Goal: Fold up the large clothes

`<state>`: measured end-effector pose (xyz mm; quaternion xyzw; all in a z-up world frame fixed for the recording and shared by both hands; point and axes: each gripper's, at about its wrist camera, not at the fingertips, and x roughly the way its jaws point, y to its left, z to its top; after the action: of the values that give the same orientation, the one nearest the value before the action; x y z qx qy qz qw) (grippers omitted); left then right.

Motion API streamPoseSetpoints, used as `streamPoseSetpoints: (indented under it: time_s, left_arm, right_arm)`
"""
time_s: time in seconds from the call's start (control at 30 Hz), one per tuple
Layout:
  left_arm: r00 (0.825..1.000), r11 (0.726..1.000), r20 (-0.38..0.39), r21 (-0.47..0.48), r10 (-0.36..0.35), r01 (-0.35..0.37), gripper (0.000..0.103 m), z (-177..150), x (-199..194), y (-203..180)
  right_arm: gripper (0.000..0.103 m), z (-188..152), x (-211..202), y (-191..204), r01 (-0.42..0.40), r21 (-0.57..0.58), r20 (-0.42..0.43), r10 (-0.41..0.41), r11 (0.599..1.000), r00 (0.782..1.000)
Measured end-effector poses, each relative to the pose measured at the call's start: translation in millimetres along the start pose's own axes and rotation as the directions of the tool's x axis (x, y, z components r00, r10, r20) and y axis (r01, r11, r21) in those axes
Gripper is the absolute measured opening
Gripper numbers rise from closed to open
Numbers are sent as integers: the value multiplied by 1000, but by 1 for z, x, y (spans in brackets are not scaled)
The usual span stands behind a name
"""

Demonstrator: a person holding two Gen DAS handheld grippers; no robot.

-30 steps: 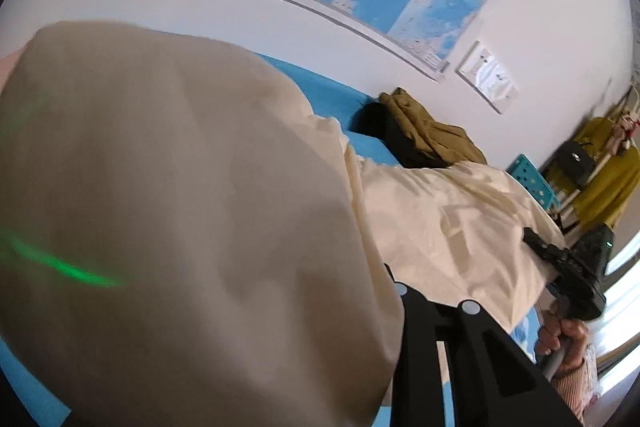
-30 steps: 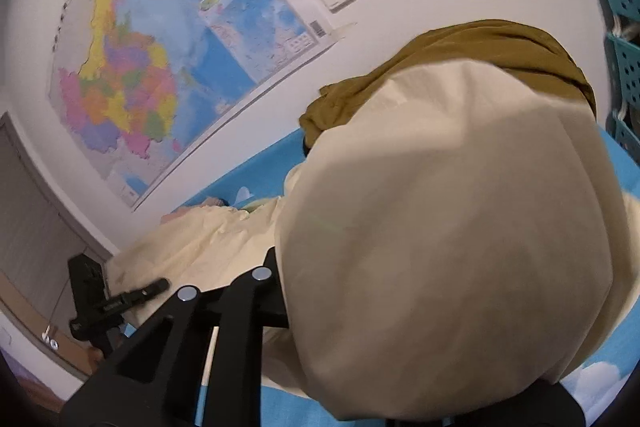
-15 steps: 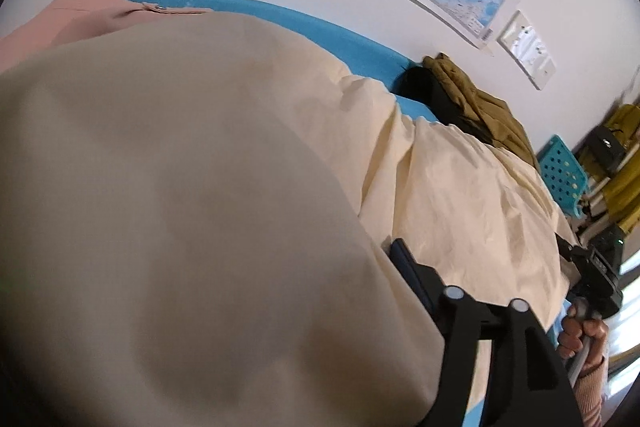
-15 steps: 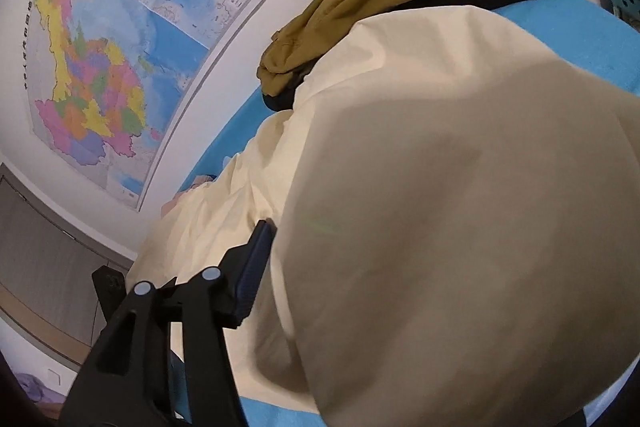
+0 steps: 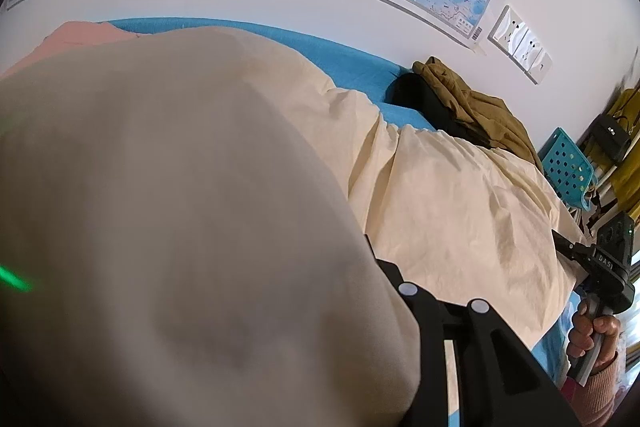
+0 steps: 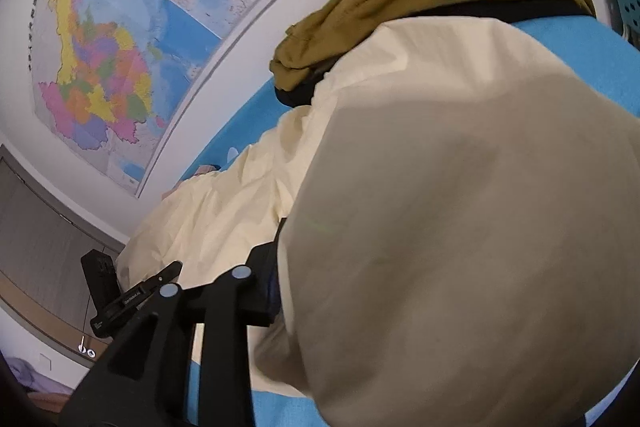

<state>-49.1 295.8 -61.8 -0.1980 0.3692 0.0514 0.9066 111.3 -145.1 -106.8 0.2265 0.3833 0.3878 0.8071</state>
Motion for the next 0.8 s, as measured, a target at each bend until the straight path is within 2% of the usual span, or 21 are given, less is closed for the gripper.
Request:
streamPoseSetpoints:
  time_s: [0.17,0.4,0.67,0.8]
  left_arm:
    - [1000,1000,3,17,22,-22,32,2,0,-6]
    - [999,999,11,41,33,-33,32,3,-3,-11]
    - [999,997,35,71,19,-21,29,6,-10,-18]
    - [999,996,42,84,11,-15,29,9,-14,-20]
  right_arm:
    - [34,-1,1,1,10,-12,1,-10,1000,1000]
    - [19,-1,-6,9,11,-41,17,-10,999,1000]
    - [16,2,-15,28,3,-77,38,0,997,999]
    - [16,5,-19,37,-34,-78,40,38,996,998]
